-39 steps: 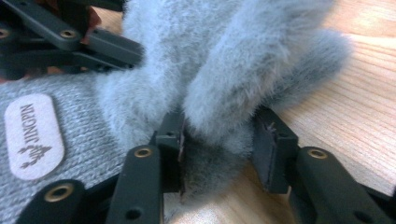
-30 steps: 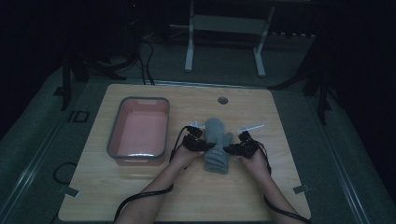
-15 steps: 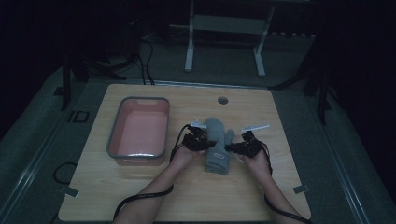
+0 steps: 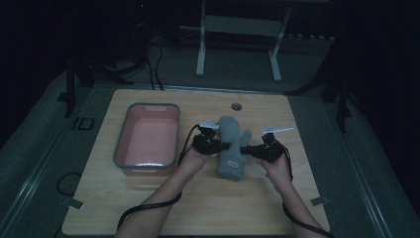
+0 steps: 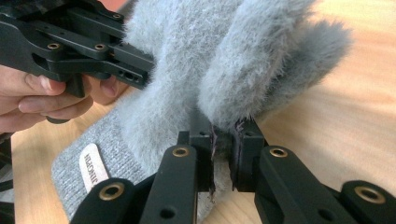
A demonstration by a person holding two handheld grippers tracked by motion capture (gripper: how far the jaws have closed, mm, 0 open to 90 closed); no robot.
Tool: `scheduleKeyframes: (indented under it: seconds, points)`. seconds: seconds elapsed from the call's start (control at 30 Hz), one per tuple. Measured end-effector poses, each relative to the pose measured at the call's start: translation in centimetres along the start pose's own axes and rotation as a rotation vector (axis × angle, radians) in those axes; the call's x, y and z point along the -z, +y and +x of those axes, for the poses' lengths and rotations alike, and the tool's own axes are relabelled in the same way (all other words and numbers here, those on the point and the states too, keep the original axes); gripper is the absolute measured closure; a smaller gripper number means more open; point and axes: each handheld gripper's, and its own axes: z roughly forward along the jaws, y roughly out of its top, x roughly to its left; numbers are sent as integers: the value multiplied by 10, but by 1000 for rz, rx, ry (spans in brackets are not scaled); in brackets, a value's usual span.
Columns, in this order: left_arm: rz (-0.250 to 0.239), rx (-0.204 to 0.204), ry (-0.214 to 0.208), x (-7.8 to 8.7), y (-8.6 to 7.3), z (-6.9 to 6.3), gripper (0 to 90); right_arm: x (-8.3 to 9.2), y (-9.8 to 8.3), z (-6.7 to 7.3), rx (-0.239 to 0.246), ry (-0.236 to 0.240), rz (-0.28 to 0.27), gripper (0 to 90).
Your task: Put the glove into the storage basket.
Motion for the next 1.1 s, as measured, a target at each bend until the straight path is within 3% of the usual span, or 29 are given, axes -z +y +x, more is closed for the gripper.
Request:
scheduleKeyframes:
  seconds: [0.3, 0.6, 0.87, 1.1]
  points:
    - [-38, -27, 5, 31, 23, 0, 817, 10, 31, 24, 39, -4, -43, 817]
    - [-71, -32, 25, 67, 36, 8, 816, 4, 63, 45, 74, 15, -57, 818]
    - [-88, -31, 65, 102, 43, 18, 816, -9, 93, 68, 118, 21, -46, 817]
    - [-101, -23, 96, 133, 40, 32, 815, -28, 111, 87, 130, 63, -55, 817]
